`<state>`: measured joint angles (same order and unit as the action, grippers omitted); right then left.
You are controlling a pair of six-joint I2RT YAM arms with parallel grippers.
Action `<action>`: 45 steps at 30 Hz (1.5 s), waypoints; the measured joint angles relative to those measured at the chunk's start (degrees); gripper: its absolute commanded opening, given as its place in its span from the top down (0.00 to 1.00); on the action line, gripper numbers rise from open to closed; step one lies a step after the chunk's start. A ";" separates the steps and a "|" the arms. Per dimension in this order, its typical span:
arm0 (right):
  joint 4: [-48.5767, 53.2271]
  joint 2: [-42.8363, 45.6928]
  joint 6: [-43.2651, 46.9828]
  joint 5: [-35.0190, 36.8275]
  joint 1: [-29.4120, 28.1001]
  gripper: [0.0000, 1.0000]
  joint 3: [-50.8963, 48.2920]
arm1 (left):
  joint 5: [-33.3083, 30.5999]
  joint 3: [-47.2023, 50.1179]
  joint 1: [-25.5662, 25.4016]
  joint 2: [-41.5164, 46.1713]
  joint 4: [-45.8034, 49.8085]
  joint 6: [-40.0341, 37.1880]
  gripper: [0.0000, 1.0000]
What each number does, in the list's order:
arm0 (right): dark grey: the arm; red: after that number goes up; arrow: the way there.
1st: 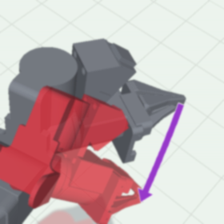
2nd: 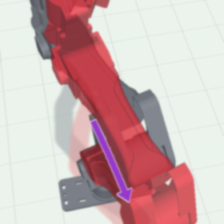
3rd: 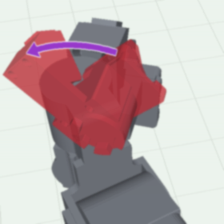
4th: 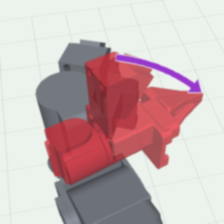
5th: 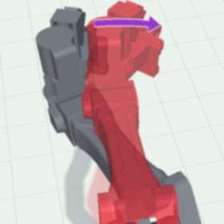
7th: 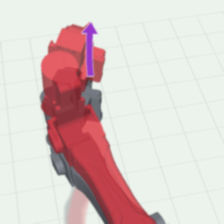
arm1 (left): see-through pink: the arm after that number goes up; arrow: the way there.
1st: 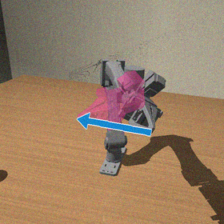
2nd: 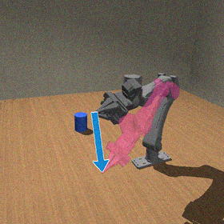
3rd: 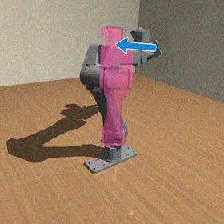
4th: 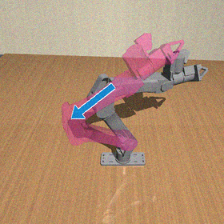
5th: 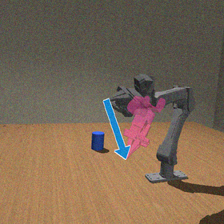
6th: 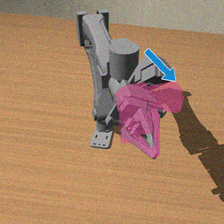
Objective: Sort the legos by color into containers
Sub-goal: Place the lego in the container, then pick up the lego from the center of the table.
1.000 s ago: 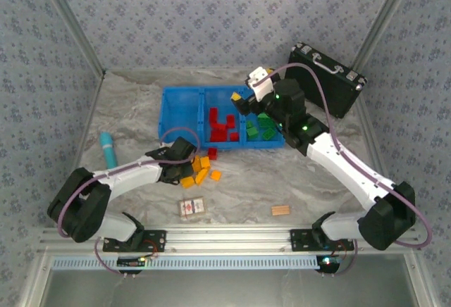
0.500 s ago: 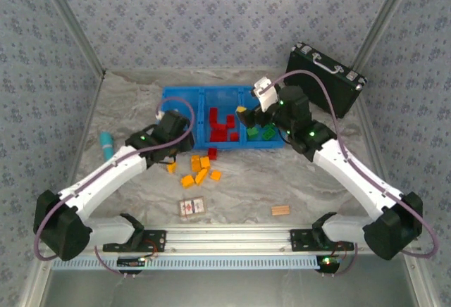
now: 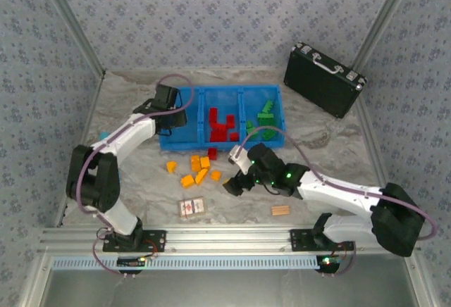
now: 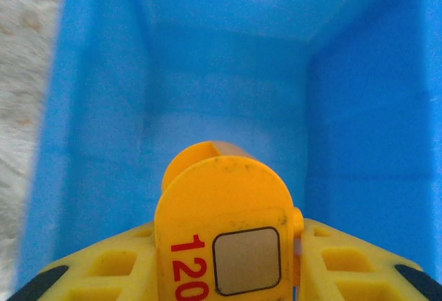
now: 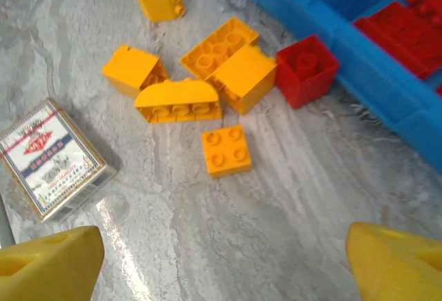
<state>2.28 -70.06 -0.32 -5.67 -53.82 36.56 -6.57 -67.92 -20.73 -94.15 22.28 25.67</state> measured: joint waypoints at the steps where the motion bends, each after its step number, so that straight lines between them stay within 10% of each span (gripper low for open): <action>1: -1.11 -1.62 0.57 0.79 -1.33 0.10 -0.39 | 0.57 0.00 0.00 -0.94 -0.68 0.00 0.75; 8: -8.87 -14.73 8.37 3.63 -6.64 0.16 -0.02 | 2.93 -0.04 0.00 -4.42 -4.66 -0.15 0.72; 22: -16.74 -21.00 19.37 0.46 -5.99 0.13 0.81 | 5.57 -0.28 -0.07 -4.52 -4.96 -0.61 0.36; 35: -17.55 -23.82 20.92 -1.99 0.50 0.13 5.27 | 7.61 -1.46 -0.87 6.91 -1.97 -2.73 0.34; 45: -13.77 -30.14 20.17 -5.77 2.08 0.33 9.57 | 3.93 -5.22 -9.73 19.82 6.82 -10.05 0.34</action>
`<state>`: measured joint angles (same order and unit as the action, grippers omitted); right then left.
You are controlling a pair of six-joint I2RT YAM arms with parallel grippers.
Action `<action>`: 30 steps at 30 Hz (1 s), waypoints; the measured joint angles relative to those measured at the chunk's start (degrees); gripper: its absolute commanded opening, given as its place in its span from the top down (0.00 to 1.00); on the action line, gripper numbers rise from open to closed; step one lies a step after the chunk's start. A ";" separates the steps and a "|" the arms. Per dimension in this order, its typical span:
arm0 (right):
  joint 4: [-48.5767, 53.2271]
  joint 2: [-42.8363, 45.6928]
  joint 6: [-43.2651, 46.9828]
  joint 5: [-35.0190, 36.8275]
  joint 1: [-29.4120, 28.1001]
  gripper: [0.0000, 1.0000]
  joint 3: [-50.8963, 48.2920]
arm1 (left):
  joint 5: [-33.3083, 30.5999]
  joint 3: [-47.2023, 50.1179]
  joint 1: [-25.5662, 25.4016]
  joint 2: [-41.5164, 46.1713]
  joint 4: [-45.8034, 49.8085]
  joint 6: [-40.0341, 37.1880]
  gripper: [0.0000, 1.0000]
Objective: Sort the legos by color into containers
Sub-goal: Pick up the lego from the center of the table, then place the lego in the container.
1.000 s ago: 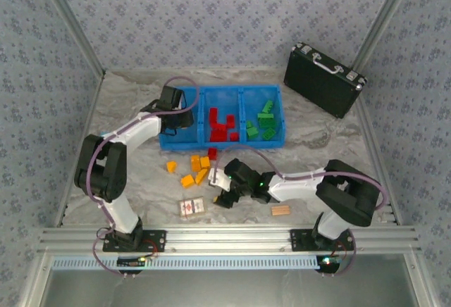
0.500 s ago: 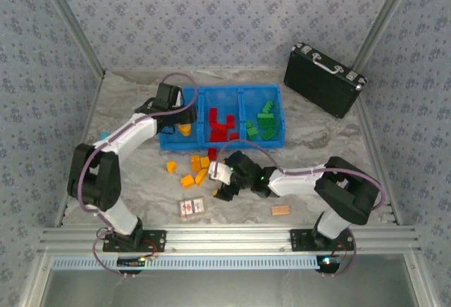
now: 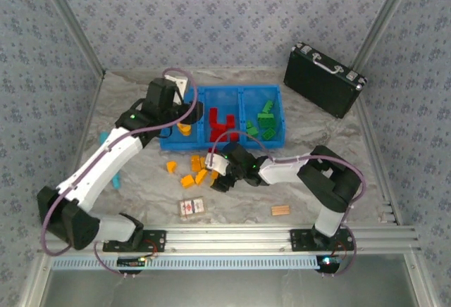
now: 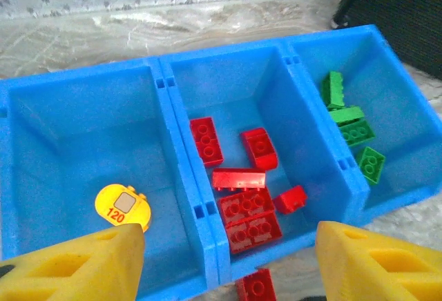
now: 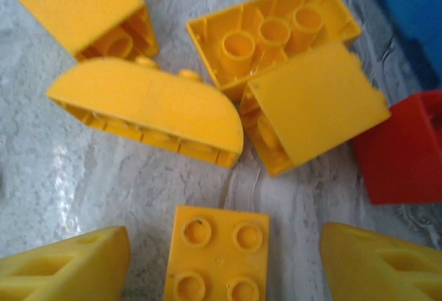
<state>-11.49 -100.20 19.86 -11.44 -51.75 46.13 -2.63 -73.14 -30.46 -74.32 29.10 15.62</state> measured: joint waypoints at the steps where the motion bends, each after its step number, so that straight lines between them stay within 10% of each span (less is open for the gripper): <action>1: 0.37 -0.33 -0.07 -0.22 0.24 0.37 0.11 | -0.42 0.00 -0.07 1.57 1.05 -0.15 0.34; 12: 0.79 -2.38 -0.92 -2.51 0.90 0.64 1.81 | -7.67 17.77 -0.42 18.75 4.55 7.76 0.37; 30: 18.95 11.39 5.53 -4.46 3.56 0.70 22.03 | -15.02 38.88 -4.61 14.47 1.22 23.02 0.33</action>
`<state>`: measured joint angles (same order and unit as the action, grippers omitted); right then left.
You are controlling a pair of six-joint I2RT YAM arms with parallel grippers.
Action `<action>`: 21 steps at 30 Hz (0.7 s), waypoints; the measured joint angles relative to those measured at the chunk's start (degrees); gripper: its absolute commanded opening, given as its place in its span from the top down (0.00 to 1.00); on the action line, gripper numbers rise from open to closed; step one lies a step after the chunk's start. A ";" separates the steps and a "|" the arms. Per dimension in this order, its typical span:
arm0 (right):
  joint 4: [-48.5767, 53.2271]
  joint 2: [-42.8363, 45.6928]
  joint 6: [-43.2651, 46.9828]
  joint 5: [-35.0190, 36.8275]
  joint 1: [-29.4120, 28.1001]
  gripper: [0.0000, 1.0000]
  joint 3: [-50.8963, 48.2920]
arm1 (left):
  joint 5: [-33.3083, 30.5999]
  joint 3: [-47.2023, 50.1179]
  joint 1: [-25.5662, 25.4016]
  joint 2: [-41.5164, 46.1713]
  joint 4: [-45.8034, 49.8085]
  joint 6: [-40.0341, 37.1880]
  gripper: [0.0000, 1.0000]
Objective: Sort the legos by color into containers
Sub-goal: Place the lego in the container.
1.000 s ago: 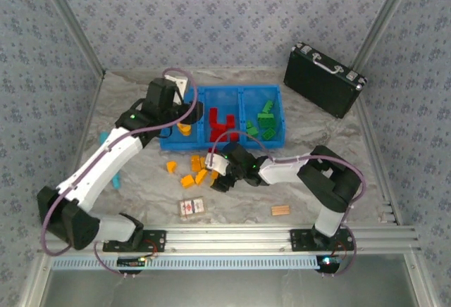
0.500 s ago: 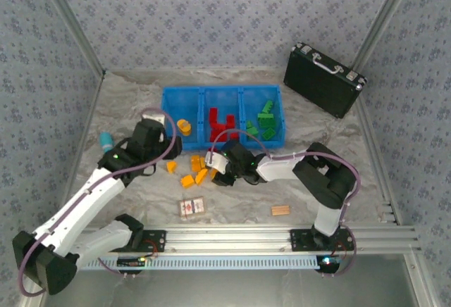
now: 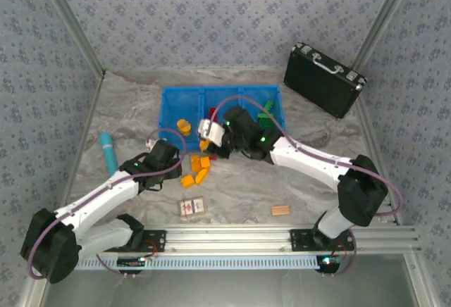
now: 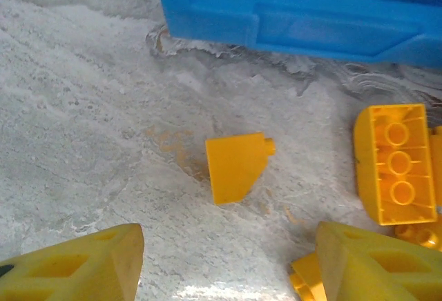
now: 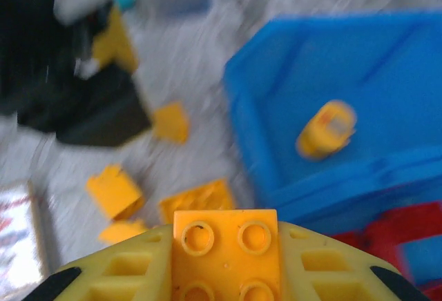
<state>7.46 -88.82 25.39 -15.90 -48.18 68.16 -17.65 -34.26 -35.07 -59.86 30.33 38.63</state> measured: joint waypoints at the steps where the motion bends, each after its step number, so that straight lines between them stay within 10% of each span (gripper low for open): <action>1: -0.48 -0.39 0.22 -0.04 0.68 0.70 1.84 | -0.26 0.83 0.02 -0.04 -0.90 0.48 0.33; 21: -7.37 -36.15 3.91 0.59 4.44 0.55 30.01 | -1.29 8.20 0.02 -1.11 -12.20 4.57 0.32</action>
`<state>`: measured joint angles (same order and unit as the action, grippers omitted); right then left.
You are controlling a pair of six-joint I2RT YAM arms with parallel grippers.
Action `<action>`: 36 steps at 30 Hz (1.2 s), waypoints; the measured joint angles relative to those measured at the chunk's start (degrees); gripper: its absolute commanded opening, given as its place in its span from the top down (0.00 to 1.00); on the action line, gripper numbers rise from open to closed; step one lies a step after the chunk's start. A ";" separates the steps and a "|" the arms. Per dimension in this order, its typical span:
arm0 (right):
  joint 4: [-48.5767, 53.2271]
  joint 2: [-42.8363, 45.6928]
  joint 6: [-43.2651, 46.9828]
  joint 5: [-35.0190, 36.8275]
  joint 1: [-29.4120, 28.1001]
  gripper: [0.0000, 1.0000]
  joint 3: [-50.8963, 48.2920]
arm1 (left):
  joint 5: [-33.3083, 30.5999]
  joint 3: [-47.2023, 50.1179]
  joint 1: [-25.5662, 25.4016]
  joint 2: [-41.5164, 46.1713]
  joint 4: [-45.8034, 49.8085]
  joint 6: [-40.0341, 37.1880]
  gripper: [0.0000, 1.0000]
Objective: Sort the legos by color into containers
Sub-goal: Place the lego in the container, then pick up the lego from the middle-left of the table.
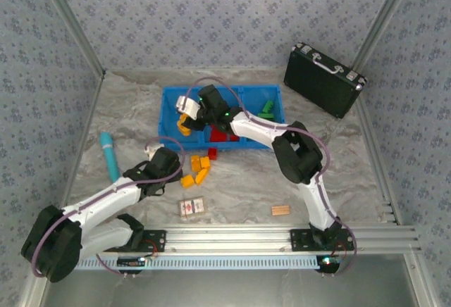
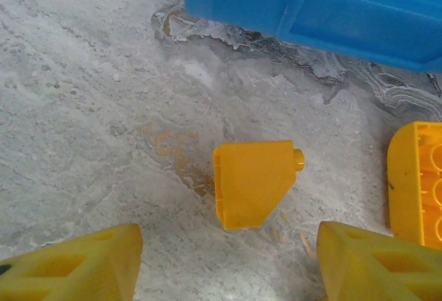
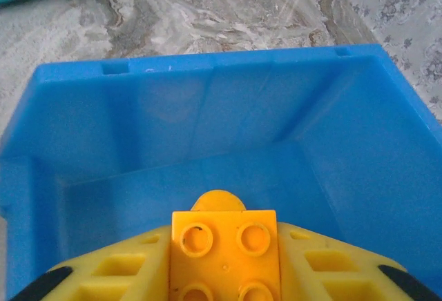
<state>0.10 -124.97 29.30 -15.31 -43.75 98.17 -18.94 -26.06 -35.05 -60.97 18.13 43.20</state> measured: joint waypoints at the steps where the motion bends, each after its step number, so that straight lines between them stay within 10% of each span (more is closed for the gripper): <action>1: 0.52 -0.22 0.50 0.04 0.00 0.53 0.52 | 0.00 0.00 0.00 -0.72 -0.59 -0.02 0.32; 12: 0.48 0.15 1.73 -0.17 0.39 0.32 0.55 | 0.00 -0.74 0.55 -11.13 -6.69 -0.55 0.32; 36: -1.33 20.68 -2.12 3.41 10.29 0.32 -15.50 | 4.42 -6.71 5.79 -18.36 -7.74 -1.73 0.69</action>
<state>-1.23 -104.29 27.18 -11.90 -33.45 82.67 -14.52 -32.77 -29.26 -79.33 10.39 41.47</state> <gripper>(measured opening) 0.684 0.349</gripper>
